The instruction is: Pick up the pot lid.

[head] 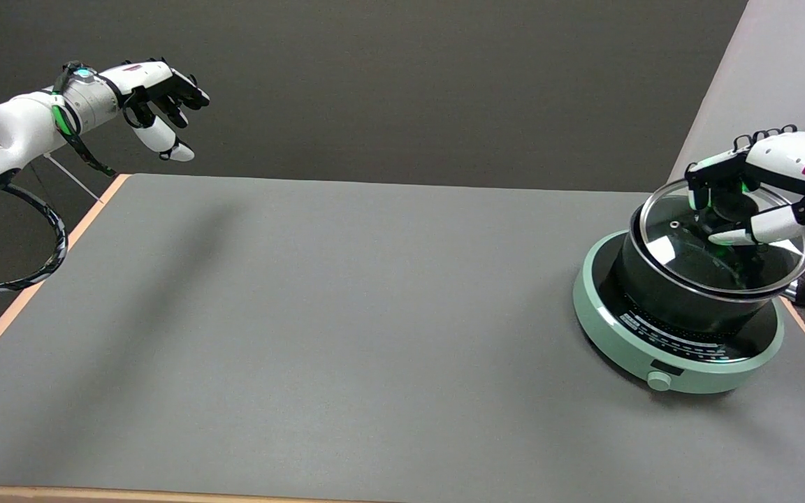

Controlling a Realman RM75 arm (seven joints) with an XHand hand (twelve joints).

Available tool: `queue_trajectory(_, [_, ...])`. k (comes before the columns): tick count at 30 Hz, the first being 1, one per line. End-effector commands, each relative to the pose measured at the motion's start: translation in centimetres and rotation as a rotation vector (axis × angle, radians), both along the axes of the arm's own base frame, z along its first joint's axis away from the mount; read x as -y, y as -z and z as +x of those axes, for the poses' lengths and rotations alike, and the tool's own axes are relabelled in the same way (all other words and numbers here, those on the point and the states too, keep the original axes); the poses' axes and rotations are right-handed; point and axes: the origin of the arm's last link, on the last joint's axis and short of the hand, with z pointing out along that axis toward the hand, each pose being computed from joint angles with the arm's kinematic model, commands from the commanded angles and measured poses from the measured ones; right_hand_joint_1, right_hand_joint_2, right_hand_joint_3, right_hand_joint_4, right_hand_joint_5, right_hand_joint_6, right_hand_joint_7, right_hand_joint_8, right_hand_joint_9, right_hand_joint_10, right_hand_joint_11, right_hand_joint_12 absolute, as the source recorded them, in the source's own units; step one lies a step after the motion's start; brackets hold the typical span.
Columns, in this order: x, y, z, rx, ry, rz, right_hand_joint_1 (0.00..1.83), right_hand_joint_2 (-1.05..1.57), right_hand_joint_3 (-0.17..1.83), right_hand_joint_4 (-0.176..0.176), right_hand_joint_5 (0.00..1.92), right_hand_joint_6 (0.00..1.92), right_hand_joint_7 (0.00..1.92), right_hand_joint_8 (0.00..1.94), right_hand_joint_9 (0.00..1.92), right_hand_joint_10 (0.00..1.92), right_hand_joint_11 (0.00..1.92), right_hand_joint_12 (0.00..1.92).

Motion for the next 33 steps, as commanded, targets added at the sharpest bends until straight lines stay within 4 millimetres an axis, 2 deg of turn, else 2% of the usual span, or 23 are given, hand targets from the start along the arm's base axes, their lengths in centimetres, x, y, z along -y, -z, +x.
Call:
queue_trajectory(1, [0.0,0.0,0.0,0.012,0.002,0.007,1.33,1.03,0.4,0.176,0.59,1.33,0.76,1.44,0.75,1.38,0.53,1.9])
queue_trajectory(2, [0.0,0.0,0.1,0.018,-0.001,0.01,1.47,1.09,0.26,0.176,0.59,1.32,0.74,1.4,0.7,1.57,0.54,1.86])
queue_trajectory(3, [-0.1,0.0,0.1,0.027,-0.004,0.011,1.47,1.09,0.26,0.176,0.58,1.33,0.73,1.41,0.68,1.61,0.53,1.87])
queue_trajectory(11, [-0.4,-0.3,0.3,0.122,-0.022,0.03,1.48,1.01,0.41,0.176,0.61,1.28,0.75,1.39,0.71,1.61,0.54,1.92])
queue_trajectory(17, [-0.5,-0.5,0.4,0.147,-0.028,0.033,1.48,1.0,0.41,0.176,0.63,1.25,0.79,1.37,0.71,1.59,0.54,1.92])
queue_trajectory(23, [-0.4,-0.5,1.5,0.251,-0.079,0.069,1.49,0.91,0.56,0.176,0.61,1.25,0.82,1.35,0.75,1.59,0.6,1.92])
queue_trajectory(33, [0.9,0.0,3.2,0.477,-0.121,0.101,1.49,0.9,0.58,0.176,0.61,1.24,0.82,1.35,0.76,1.6,0.64,1.92])
